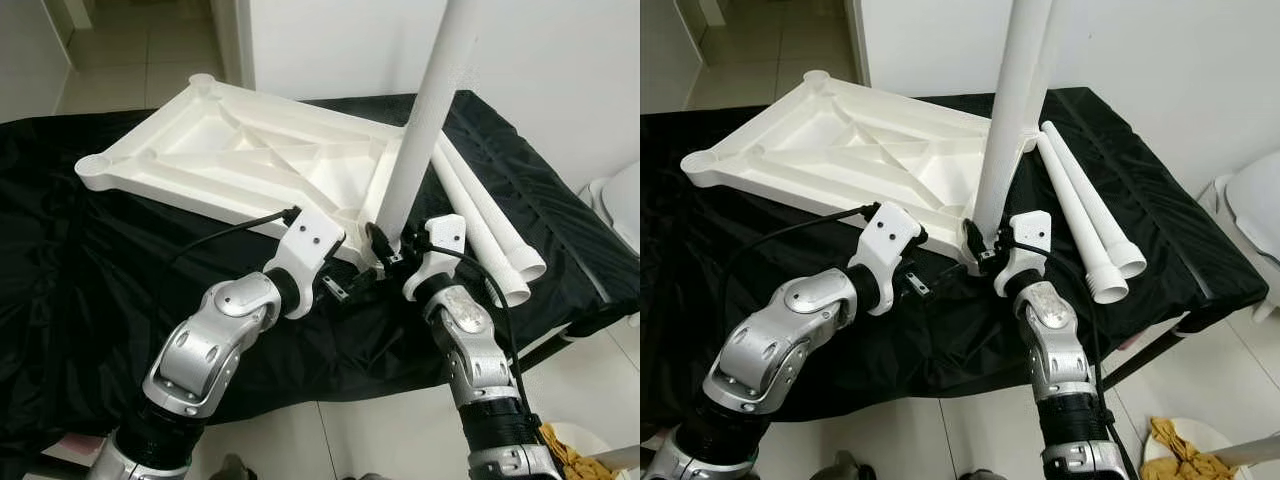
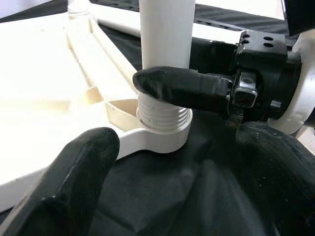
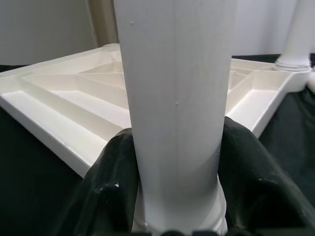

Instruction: Building children table

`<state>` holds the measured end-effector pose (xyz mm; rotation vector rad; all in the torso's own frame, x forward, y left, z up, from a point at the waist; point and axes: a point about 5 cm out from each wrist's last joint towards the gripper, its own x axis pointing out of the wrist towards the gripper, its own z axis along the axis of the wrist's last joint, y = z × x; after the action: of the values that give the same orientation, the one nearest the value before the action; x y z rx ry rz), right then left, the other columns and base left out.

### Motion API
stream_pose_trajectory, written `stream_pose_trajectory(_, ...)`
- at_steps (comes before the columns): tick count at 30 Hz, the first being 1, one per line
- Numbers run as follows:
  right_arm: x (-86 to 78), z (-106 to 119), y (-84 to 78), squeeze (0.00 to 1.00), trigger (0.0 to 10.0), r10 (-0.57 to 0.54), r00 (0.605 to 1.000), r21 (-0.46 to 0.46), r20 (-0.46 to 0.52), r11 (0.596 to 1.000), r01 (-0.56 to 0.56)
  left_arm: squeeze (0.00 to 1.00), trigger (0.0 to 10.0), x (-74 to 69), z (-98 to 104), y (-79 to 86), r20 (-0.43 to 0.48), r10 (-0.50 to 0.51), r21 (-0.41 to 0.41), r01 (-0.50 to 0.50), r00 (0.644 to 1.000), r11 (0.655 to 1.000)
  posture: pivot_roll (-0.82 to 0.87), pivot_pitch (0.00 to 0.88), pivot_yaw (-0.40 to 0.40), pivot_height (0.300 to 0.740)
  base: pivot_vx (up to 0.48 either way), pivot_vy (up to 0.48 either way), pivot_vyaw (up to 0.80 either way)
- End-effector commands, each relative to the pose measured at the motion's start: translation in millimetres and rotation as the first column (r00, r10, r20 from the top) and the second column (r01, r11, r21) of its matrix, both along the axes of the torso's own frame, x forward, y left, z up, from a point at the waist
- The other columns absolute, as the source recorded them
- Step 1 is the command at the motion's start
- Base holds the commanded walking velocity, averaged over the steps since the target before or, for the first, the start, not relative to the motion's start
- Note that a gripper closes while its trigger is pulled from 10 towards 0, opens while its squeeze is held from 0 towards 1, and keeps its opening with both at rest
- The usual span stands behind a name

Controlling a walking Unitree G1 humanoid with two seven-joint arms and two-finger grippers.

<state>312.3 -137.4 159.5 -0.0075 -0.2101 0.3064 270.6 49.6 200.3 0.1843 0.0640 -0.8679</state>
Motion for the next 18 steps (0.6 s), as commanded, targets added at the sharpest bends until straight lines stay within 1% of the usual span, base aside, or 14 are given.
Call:
stream_pose_trajectory(1,-2.6,6,-4.5,0.00,0.0,-0.045,0.999,0.023,0.023,0.999,0.044,0.00,10.0,3.2,0,0.6,0.009,0.018,0.012,-0.018,1.000,1.000,-0.06,0.079,-0.005,0.740,0.000,0.000,0.00)
stream_pose_trajectory(4,-4.2,4,-3.6,0.00,0.0,-0.071,0.997,0.022,0.014,0.997,0.070,0.00,10.0,3.8,0,0.5,0.014,0.014,0.019,-0.015,1.000,1.000,-0.06,0.080,-0.004,0.740,0.000,0.000,0.00)
stream_pose_trajectory(6,-4.3,3,-4.3,0.00,0.0,-0.119,0.993,0.024,0.006,0.993,0.119,0.00,10.0,4.0,0,1.0,0.015,0.014,0.020,-0.014,1.000,1.000,-0.06,0.079,-0.003,0.740,0.000,0.000,0.00)
stream_pose_trajectory(7,-4.3,3,-4.3,0.00,0.0,-0.119,0.993,0.024,0.006,0.993,0.119,0.00,10.0,4.0,0,1.0,0.015,0.014,0.020,-0.014,1.000,1.000,-0.06,0.079,-0.003,0.740,0.000,0.000,0.00)
stream_pose_trajectory(10,-4.1,1,-5.7,0.00,0.0,-0.225,0.974,0.024,-0.020,0.974,0.226,0.00,10.0,5.2,0,1.3,0.017,0.014,0.020,-0.014,1.000,1.000,-0.06,0.080,-0.001,0.740,0.000,0.000,0.00)
stream_pose_trajectory(12,-4.0,1,-5.8,0.00,0.0,-0.245,0.969,0.020,-0.026,0.969,0.246,0.00,10.0,5.5,1,1.3,0.018,0.015,0.021,-0.015,1.000,1.000,-0.06,0.080,-0.001,0.740,0.000,0.000,0.00)
stream_pose_trajectory(13,-3.7,1,-7.0,0.00,0.0,-0.303,0.953,0.011,-0.025,0.953,0.303,0.00,10.0,5.6,1,1.1,0.020,0.013,0.022,-0.014,1.000,1.000,-0.06,0.081,0.001,0.740,0.000,0.000,0.00)
stream_pose_trajectory(15,-1.9,-1,-3.4,0.00,0.0,-0.349,0.937,0.008,-0.027,0.937,0.349,0.00,10.0,5.9,1,0.6,0.021,0.011,0.022,-0.011,1.000,1.000,-0.07,0.082,0.003,0.740,0.000,0.000,0.00)
stream_pose_trajectory(16,-1.9,-1,-3.4,0.00,0.0,-0.349,0.937,0.008,-0.027,0.937,0.349,0.00,10.0,5.9,1,0.6,0.021,0.011,0.022,-0.011,1.000,1.000,-0.07,0.082,0.003,0.740,0.000,0.000,0.00)
stream_pose_trajectory(17,1.0,-3,0.7,0.00,0.0,-0.356,0.934,0.008,-0.040,0.934,0.357,0.00,10.0,6.0,1,0.0,0.021,0.009,0.020,-0.009,1.000,1.000,-0.07,0.082,0.007,0.740,0.000,0.000,0.00)
stream_pose_trajectory(18,6.0,-7,10.5,0.00,0.0,-0.340,0.938,0.012,-0.066,0.940,0.342,0.00,10.0,6.1,1,-1.2,0.021,0.005,0.017,-0.006,1.000,1.000,-0.07,0.079,0.008,0.740,0.000,0.000,0.00)
